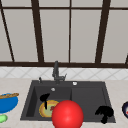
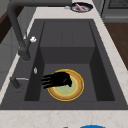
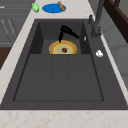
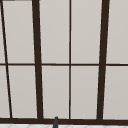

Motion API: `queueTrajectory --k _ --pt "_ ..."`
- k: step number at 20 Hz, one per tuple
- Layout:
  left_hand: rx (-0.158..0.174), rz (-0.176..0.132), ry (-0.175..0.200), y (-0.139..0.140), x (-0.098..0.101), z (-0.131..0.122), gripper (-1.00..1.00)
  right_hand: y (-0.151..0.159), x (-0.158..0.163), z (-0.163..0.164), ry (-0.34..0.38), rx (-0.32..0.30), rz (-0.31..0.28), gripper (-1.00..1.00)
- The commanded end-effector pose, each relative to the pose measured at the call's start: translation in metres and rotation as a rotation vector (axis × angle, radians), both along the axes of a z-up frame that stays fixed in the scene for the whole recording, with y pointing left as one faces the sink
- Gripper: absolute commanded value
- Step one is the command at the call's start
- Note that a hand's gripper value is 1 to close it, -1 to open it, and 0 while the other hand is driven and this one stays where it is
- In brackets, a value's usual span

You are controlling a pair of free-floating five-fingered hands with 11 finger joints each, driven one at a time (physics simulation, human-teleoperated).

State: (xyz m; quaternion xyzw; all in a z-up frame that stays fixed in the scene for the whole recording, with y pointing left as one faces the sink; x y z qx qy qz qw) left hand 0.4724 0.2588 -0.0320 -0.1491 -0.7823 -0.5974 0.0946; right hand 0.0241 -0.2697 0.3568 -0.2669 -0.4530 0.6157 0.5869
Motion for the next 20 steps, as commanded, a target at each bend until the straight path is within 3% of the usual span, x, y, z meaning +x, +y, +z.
queueTrajectory --k 1,20 --pt "0.125 -0.017 -0.016 0.002 0.000 -0.004 -1.00 0.000 0.000 0.000 0.000 0.000 0.000 0.00" --pt "0.382 0.048 -0.011 0.015 0.006 -0.023 -1.00 0.000 0.000 0.000 0.000 0.000 0.000 0.00"
